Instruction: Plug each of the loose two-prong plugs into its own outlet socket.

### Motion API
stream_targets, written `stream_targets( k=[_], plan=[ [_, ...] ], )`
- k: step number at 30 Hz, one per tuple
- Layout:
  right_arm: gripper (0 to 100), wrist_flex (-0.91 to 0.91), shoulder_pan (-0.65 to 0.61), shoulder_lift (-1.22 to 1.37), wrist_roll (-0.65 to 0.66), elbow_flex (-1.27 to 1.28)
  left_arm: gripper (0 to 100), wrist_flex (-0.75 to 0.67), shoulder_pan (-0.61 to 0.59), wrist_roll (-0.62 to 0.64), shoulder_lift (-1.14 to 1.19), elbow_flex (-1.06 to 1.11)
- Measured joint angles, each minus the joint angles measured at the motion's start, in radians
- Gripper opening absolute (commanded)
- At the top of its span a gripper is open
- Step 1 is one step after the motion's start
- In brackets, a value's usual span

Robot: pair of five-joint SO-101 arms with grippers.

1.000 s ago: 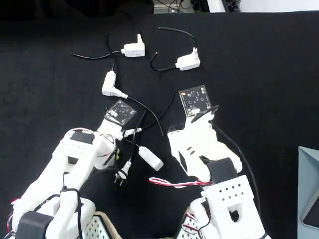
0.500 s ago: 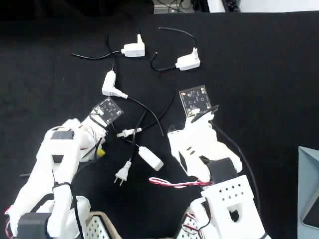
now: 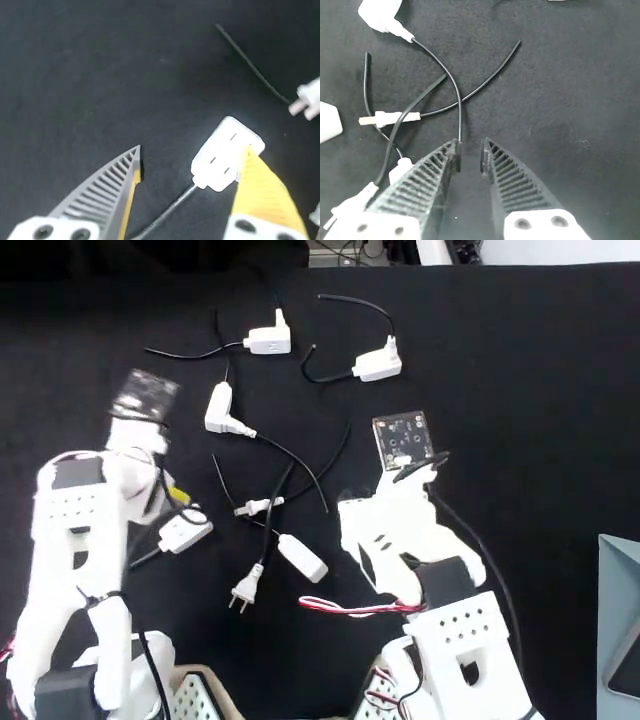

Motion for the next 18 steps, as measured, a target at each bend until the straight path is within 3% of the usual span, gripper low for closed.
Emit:
stream_targets(
  k=[9, 18],
  plan=[
    [8.4, 0.17, -0.141, 0.269, -0.157, -0.287, 21, 0.046, -0.058, 0.242, -0.006, -0.009],
    [8.6, 0.095, -0.288, 0.605, -0.361, -0.427, 21, 0.046, -0.058, 0.408, -0.296, 0.184]
  ],
)
